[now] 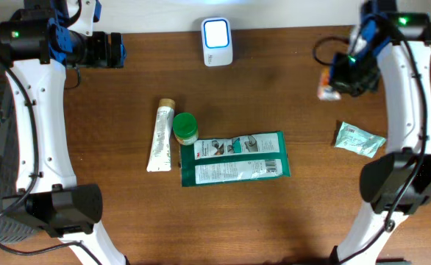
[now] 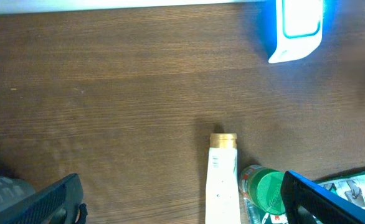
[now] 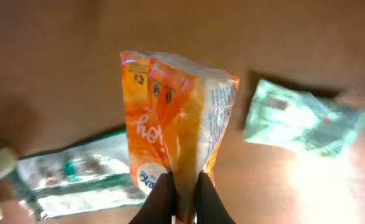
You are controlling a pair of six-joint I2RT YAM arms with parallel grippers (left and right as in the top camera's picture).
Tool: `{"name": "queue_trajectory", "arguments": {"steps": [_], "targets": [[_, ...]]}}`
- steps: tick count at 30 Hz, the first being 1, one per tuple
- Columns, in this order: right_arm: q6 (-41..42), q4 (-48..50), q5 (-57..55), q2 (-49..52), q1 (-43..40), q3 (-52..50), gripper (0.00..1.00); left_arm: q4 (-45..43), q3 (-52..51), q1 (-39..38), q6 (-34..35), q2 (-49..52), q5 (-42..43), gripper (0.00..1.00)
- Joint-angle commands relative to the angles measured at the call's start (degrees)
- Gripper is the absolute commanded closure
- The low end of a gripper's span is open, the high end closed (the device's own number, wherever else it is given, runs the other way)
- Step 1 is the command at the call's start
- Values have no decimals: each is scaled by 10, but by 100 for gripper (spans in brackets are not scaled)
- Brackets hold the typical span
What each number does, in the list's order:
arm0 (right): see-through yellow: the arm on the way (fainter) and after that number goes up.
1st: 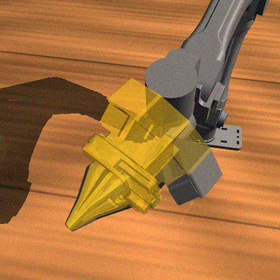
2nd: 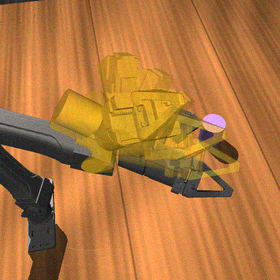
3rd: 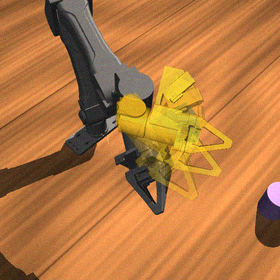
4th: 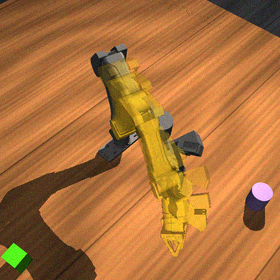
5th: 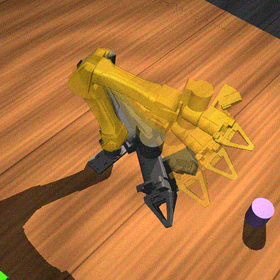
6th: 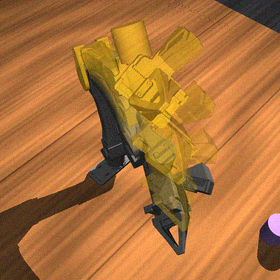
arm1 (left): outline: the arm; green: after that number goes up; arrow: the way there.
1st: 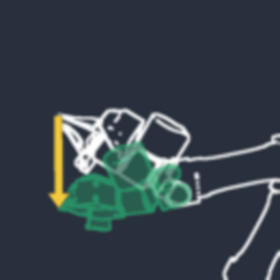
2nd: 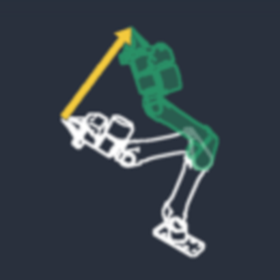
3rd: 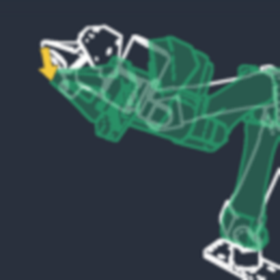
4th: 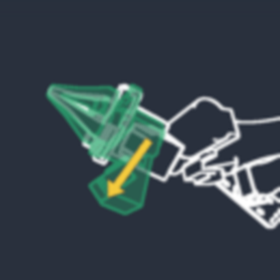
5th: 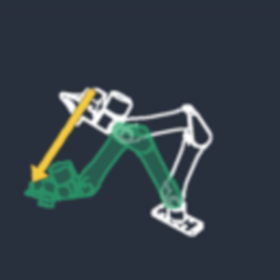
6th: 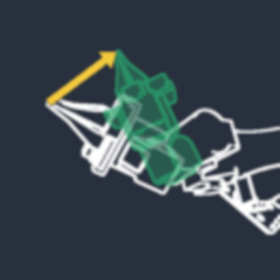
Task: Scan the item barcode
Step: 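Carry the Kleenex pack right and drop it on the table, then reach the right gripper down to the green Knorr jar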
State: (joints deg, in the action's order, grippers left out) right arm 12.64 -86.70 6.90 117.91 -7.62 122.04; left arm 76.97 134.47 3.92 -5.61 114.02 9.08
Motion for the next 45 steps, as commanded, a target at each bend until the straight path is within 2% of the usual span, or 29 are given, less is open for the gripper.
{"name": "queue_trajectory", "arguments": {"steps": [1,9,11,12,14,21,23,25,28,33,37,41,44,45], "targets": [[33,41,-20,9,-63,-94,96,-1,2,0,-10,-5,6,1],[33,216,-13,9,-146,-234,96,-1,2,0,-10,-5,6,1],[33,240,-13,9,-146,-249,80,-1,2,0,-10,-5,6,1],[33,242,-13,9,-146,-251,64,-1,2,0,-10,-5,6,1],[33,241,-3,8,-145,-247,52,-1,2,0,-10,-5,6,1],[-33,165,147,4,-134,-196,51,-1,2,0,-10,-5,6,1],[-35,142,156,4,-121,-196,52,-1,2,0,-10,-5,6,1],[-52,114,154,5,-94,-202,56,-1,2,0,-10,-5,6,1],[-65,101,154,5,-44,-203,56,-1,2,0,-10,-5,6,1],[-65,133,154,5,54,-201,50,-1,2,0,-10,-5,6,1],[-64,158,149,5,134,-178,39,-1,2,0,-10,-5,6,1],[-64,161,83,5,226,-97,23,-1,2,0,-10,-5,6,1],[-74,182,-13,5,308,-35,11,-1,2,0,-10,-5,6,1],[-97,199,-29,5,334,-28,3,-1,2,0,-10,-5,6,1]]}}
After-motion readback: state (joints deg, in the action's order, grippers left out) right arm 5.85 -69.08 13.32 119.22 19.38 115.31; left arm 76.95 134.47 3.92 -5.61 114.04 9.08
